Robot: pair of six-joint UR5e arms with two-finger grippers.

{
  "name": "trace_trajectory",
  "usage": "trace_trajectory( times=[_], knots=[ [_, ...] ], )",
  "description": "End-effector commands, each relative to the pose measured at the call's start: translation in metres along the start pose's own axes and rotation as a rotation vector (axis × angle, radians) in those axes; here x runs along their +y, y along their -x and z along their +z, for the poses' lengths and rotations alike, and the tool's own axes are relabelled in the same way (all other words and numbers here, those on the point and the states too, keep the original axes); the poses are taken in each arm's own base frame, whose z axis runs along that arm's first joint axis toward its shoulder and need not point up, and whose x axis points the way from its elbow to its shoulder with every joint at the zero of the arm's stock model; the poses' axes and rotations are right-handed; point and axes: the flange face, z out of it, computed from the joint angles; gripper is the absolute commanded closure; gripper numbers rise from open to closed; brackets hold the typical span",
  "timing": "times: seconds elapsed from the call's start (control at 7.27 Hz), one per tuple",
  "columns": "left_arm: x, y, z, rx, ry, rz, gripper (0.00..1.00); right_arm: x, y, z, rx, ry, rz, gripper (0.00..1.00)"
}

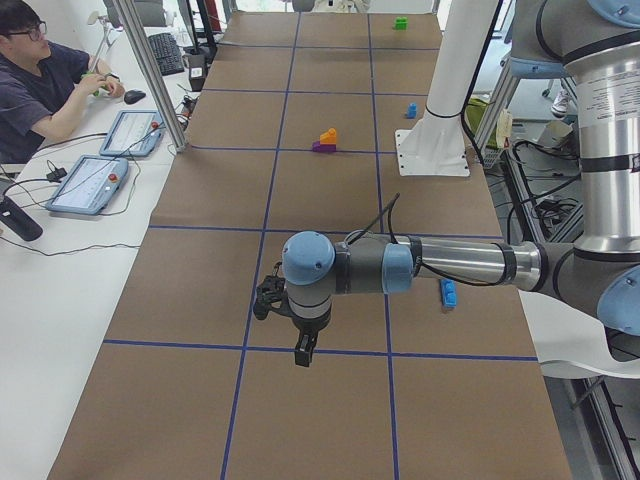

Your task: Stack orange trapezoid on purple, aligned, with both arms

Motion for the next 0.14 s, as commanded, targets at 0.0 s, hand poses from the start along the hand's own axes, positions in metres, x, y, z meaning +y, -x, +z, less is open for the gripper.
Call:
trace_trajectory(
  times=[0.0],
  knots=[
    [0.0001,0.0004,0.0004,0.001,0.002,-0.002,0.00,0.0006,-0.0005,0.0009,0.000,0.002,0.001,0.00]
  ],
)
